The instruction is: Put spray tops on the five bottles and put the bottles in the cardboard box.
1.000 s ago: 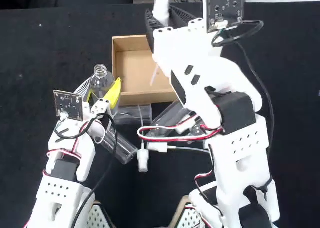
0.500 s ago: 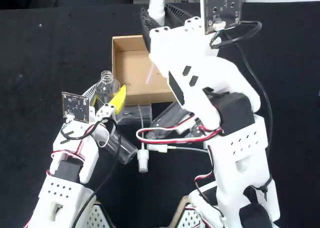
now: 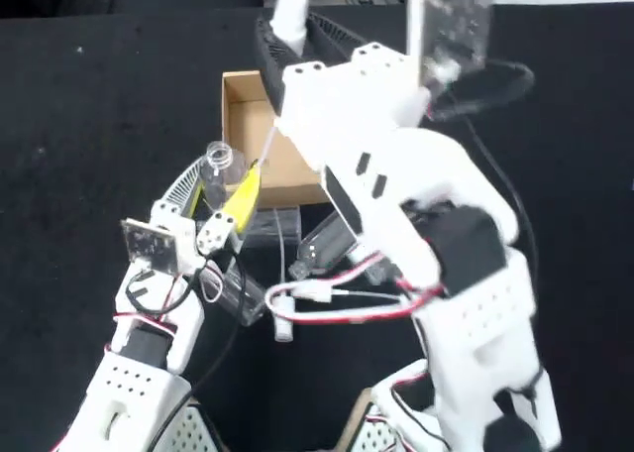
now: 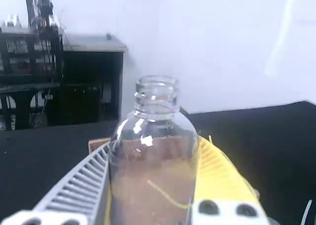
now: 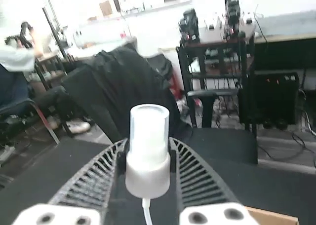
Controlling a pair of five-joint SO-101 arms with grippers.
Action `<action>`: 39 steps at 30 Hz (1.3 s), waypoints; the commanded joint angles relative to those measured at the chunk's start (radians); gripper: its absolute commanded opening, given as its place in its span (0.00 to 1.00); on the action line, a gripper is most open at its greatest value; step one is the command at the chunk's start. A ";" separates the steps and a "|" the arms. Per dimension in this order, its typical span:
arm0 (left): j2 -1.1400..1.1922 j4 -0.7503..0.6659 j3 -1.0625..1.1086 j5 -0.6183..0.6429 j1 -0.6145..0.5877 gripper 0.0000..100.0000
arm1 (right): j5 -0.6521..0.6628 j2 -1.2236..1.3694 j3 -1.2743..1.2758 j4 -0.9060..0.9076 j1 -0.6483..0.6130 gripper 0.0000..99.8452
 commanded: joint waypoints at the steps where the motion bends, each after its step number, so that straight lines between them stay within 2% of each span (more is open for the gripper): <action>1: -0.002 -0.069 0.030 0.008 0.010 0.04 | -0.009 -0.091 0.048 -0.055 -0.021 0.03; 16: -0.002 -0.063 0.028 0.008 0.010 0.04 | -0.017 -0.357 0.490 -0.555 -0.021 0.03; 23: 0.008 -0.061 0.028 0.008 0.010 0.04 | -0.008 -0.291 0.519 -0.601 -0.094 0.03; 33: 0.008 -0.061 0.028 0.005 0.002 0.04 | 0.000 -0.243 0.509 -0.621 -0.094 0.03; 37: 0.008 -0.061 0.030 0.002 0.002 0.04 | 0.129 -0.243 0.527 -0.624 -0.097 0.03; 39: 0.008 -0.061 0.030 0.002 0.004 0.04 | 0.147 -0.243 0.549 -0.655 -0.104 0.03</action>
